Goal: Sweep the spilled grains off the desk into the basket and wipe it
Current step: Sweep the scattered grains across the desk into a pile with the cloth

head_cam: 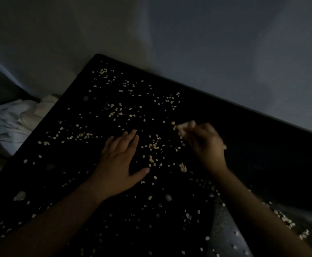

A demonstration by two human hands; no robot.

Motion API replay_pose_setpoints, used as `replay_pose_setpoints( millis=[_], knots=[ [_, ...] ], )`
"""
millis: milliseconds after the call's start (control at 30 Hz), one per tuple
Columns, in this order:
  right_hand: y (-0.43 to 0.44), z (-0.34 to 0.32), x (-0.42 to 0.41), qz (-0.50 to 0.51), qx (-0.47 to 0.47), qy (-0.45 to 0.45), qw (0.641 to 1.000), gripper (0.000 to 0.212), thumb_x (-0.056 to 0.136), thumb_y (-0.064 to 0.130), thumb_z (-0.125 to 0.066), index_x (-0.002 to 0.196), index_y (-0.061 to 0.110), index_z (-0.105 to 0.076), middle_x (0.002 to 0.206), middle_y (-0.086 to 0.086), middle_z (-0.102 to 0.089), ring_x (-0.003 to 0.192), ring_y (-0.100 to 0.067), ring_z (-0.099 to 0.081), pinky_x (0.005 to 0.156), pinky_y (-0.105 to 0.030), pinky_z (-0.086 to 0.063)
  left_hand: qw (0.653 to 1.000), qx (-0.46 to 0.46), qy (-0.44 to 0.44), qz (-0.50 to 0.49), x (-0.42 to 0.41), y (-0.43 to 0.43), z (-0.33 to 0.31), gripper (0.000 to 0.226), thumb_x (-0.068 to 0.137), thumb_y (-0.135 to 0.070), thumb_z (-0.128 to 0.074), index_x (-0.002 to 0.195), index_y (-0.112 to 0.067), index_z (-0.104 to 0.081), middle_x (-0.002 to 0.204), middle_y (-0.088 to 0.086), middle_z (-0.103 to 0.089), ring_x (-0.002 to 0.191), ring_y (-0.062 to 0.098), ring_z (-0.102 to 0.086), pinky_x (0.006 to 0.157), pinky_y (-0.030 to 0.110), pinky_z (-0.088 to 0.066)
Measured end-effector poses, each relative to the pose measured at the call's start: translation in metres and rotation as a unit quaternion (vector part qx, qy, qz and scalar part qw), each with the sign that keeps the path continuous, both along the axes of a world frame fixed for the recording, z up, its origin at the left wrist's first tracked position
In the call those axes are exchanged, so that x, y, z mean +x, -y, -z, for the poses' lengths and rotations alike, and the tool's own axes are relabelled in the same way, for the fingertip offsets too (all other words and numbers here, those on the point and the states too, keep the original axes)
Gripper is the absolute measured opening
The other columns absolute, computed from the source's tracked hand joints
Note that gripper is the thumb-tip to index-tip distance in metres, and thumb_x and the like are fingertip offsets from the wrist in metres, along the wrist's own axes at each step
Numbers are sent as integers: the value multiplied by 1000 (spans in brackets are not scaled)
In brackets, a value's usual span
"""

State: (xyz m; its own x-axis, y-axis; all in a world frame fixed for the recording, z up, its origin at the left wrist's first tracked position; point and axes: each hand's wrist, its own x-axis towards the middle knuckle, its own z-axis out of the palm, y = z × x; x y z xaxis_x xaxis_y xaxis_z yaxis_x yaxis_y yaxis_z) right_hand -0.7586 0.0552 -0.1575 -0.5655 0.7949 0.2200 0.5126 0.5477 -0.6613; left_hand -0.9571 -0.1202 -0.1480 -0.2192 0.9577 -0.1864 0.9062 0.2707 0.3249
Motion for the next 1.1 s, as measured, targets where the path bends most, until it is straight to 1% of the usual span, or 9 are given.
replay_pose_setpoints(
  millis=[167, 333, 500, 633, 733, 800, 967, 1033, 1100],
  knots=[
    [35, -11, 16, -12, -65, -20, 998, 17, 91, 20, -62, 104, 17, -72, 89, 0, -55, 74, -10, -57, 63, -32, -51, 1000, 2, -9, -1, 3, -1, 3, 97, 79, -78, -26, 152, -17, -9, 160, -7, 6, 146, 11, 4, 118, 40, 2],
    [-54, -24, -25, 92, -7, -63, 994, 14, 91, 12, -60, 92, 7, -73, 81, -2, -55, 71, 1, -52, 70, -14, -44, 1000, 6, -15, -5, 2, -1, 5, 96, 79, -80, -21, 152, -17, -14, 160, -8, 2, 146, 12, 1, 117, 37, 2],
    [-109, 8, -61, 121, -31, 8, 992, 22, 90, 24, -62, 104, 10, -73, 97, -11, -59, 85, -26, -61, 74, -16, -38, 999, 15, -14, -29, 6, -4, 5, 92, 80, -77, -28, 152, -21, -14, 159, -12, 2, 145, 8, 1, 117, 34, 2],
    [-59, 16, -50, 14, 17, -6, 1000, 14, 89, 24, -68, 93, 13, -74, 82, -3, -55, 72, -17, -55, 65, -23, -38, 999, 26, -15, -40, 7, -3, 5, 90, 79, -74, -34, 150, -19, -22, 159, -9, -9, 144, 11, -10, 117, 36, -4],
    [-5, 9, -17, -64, -14, -7, 998, 13, 90, 17, -66, 100, 17, -73, 85, 4, -52, 74, -10, -52, 65, -26, -44, 998, 41, -14, -39, 5, -6, 2, 85, 80, -72, -36, 144, -15, -37, 154, -5, -26, 137, 15, -26, 113, 39, -16],
    [12, 1, -3, -77, -50, -25, 995, 16, 90, 13, -65, 103, 18, -73, 85, 8, -51, 74, -3, -52, 65, -20, -44, 998, 46, -10, -39, 1, -10, -1, 81, 81, -71, -36, 140, -16, -43, 151, -6, -32, 132, 14, -31, 110, 38, -21],
    [-27, -25, -23, 27, -54, -76, 995, 17, 87, 6, -64, 98, 15, -74, 83, 1, -53, 73, 6, -53, 67, -1, -36, 995, 85, 13, -48, -8, -23, -10, 67, 82, -65, -38, 128, -19, -55, 135, -10, -44, 120, 11, -38, 104, 32, -25],
    [-61, -27, -44, 74, -31, -76, 994, 12, 88, 10, -64, 93, 11, -74, 81, -1, -53, 69, 5, -53, 65, 0, -33, 993, 107, 21, -52, -14, -29, -11, 62, 83, -60, -41, 126, -19, -56, 131, -7, -46, 120, 10, -37, 104, 33, -27],
    [-94, -20, -71, 115, -29, -78, 990, 11, 89, 12, -62, 90, 7, -73, 83, -3, -53, 73, -10, -58, 69, -10, -36, 992, 122, 9, -38, -22, -32, -10, 60, 83, -57, -44, 127, -16, -56, 133, -4, -46, 123, 13, -35, 104, 37, -31]
  ],
)
